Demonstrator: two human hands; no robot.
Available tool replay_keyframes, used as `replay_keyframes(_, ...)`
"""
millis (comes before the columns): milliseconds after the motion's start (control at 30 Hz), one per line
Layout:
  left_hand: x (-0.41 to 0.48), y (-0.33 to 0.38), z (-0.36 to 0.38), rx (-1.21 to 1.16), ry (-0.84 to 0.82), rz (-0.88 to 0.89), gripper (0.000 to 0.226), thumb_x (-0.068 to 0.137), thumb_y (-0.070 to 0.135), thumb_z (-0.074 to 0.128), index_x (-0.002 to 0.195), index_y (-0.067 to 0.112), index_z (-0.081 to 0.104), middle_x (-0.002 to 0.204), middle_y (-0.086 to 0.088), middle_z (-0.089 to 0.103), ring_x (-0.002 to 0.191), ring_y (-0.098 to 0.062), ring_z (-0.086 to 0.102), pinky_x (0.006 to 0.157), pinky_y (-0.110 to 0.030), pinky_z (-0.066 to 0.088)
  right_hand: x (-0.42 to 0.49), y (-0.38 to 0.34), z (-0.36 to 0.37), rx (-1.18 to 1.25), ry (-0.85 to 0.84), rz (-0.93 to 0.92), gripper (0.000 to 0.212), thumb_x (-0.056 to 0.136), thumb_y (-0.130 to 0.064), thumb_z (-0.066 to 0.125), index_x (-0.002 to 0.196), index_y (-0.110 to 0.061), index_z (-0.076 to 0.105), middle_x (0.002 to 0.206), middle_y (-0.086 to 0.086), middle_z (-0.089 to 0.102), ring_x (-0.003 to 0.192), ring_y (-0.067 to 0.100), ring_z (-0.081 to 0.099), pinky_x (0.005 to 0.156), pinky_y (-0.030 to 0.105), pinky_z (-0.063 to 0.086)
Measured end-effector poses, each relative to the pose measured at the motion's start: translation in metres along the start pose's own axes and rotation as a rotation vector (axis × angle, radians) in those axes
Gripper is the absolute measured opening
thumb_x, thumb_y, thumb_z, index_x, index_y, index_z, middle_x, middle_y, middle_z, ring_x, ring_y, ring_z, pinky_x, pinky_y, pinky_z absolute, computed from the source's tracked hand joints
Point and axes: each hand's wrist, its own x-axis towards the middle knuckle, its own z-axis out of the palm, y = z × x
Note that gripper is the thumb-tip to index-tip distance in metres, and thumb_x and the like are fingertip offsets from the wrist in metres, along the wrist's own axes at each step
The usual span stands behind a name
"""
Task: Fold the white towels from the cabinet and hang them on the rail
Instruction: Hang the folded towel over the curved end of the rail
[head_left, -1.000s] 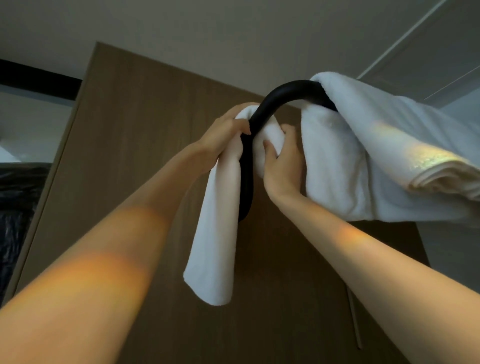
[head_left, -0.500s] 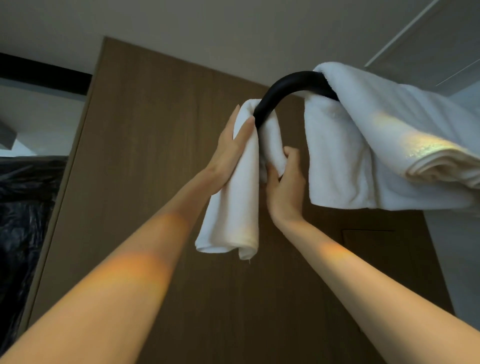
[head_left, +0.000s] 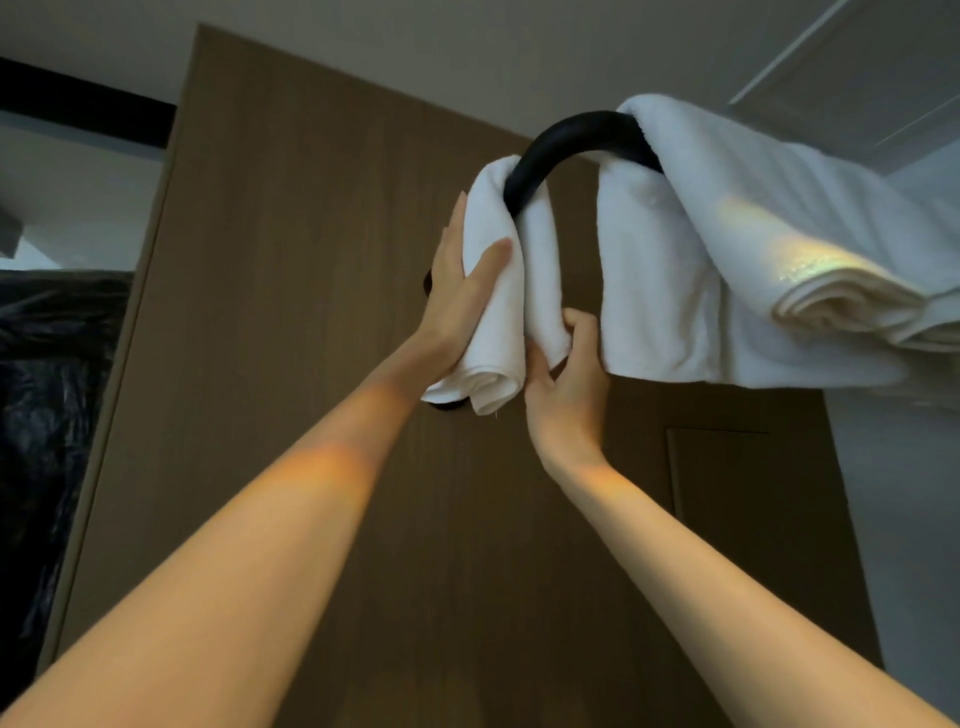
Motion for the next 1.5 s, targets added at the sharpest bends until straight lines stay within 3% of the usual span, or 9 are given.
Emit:
replay_keyframes(267, -0.001, 0.000, -0.006, -0.006, -0.037, -0.068, 0.073, 0.083, 0.052, 0.054, 0.147, 0.044, 0.018, 0.148, 0.005, 0.035, 0.133, -0.017, 0.040, 0.107, -0.050, 0.039, -0.017, -0.006, -0.010, -0.013, -0.126, 0.062, 0.027, 0.095, -0.014, 0.059, 0.109, -0.029, 0.042, 0.099, -0.019, 0.051, 0.089, -0.013, 0.054, 0.069, 0.004, 0.045)
replay_keyframes(467, -0.002, 0.008, -0.011, 0.006, -0.084, -0.050, 0.065, 0.087, 0.040, 0.051, 0.147, 0.037, 0.025, 0.138, 0.008, 0.047, 0.123, -0.011, 0.051, 0.104, -0.045, 0.044, -0.002, -0.025, -0.020, -0.169, -0.300, 0.141, 0.022, 0.101, -0.041, 0.039, 0.099, -0.021, 0.048, 0.160, -0.006, 0.010, 0.145, 0.011, 0.015, 0.110, 0.027, 0.026)
replay_keyframes(633, -0.004, 0.002, -0.013, -0.032, -0.106, -0.086, 0.058, 0.094, 0.036, 0.050, 0.146, 0.038, 0.026, 0.132, 0.007, 0.055, 0.113, -0.009, 0.059, 0.097, -0.037, 0.050, 0.027, -0.037, -0.007, -0.003, -0.251, 0.212, 0.023, 0.101, -0.040, 0.042, 0.102, -0.019, 0.031, 0.090, -0.004, 0.051, 0.082, 0.013, 0.059, 0.065, 0.024, 0.049)
replay_keyframes(800, -0.009, -0.010, -0.008, -0.134, -0.072, -0.195, 0.059, 0.095, 0.039, 0.050, 0.148, 0.034, 0.026, 0.126, -0.004, 0.061, 0.100, -0.013, 0.068, 0.075, -0.023, 0.056, 0.030, -0.029, 0.023, 0.088, -0.155, 0.221, 0.044, 0.102, -0.041, 0.035, 0.144, -0.031, 0.023, 0.112, -0.010, 0.056, 0.093, 0.009, 0.062, 0.074, 0.024, 0.053)
replay_keyframes(967, -0.011, -0.009, 0.000, -0.173, 0.002, -0.219, 0.055, 0.098, 0.036, 0.046, 0.149, 0.037, 0.024, 0.126, -0.003, 0.059, 0.102, -0.013, 0.064, 0.069, -0.016, 0.053, 0.024, -0.021, 0.024, 0.006, -0.115, 0.215, 0.032, 0.105, -0.035, 0.031, 0.135, -0.027, 0.038, 0.104, -0.007, 0.062, 0.086, 0.003, 0.062, 0.060, 0.012, 0.048)
replay_keyframes(1100, -0.011, -0.005, 0.008, -0.140, 0.068, -0.179, 0.067, 0.085, 0.049, 0.052, 0.146, 0.042, 0.025, 0.132, -0.002, 0.053, 0.110, -0.017, 0.060, 0.088, -0.039, 0.055, 0.017, -0.023, 0.020, -0.027, -0.135, 0.201, 0.030, 0.104, -0.034, 0.035, 0.133, -0.027, 0.041, 0.095, -0.017, 0.055, 0.076, -0.004, 0.054, 0.048, 0.002, 0.040)
replay_keyframes(1300, -0.020, 0.001, 0.013, -0.084, 0.084, -0.222, 0.066, 0.084, 0.055, 0.052, 0.144, 0.048, 0.024, 0.141, -0.002, 0.045, 0.116, -0.026, 0.058, 0.092, -0.051, 0.052, 0.013, -0.025, 0.010, -0.038, -0.187, 0.183, 0.032, 0.105, -0.027, 0.033, 0.135, -0.030, 0.043, 0.096, -0.024, 0.053, 0.080, -0.007, 0.052, 0.064, 0.007, 0.037)
replay_keyframes(1400, -0.031, 0.010, 0.008, 0.016, 0.075, -0.226, 0.059, 0.096, 0.044, 0.045, 0.150, 0.031, 0.024, 0.132, 0.001, 0.055, 0.107, -0.010, 0.061, 0.085, -0.022, 0.054, 0.014, -0.026, 0.000, -0.068, -0.304, 0.200, 0.046, 0.105, -0.023, 0.032, 0.150, -0.031, 0.027, 0.130, -0.014, 0.053, 0.111, 0.000, 0.052, 0.088, 0.017, 0.043)
replay_keyframes(1500, -0.053, 0.020, 0.001, 0.116, 0.071, -0.180, 0.054, 0.100, 0.038, 0.041, 0.151, 0.030, 0.025, 0.139, 0.009, 0.049, 0.117, -0.003, 0.053, 0.096, -0.023, 0.047, 0.010, -0.030, -0.015, -0.065, -0.395, 0.167, 0.051, 0.104, -0.023, 0.040, 0.152, -0.031, 0.025, 0.143, -0.007, 0.047, 0.127, 0.010, 0.048, 0.099, 0.026, 0.044)
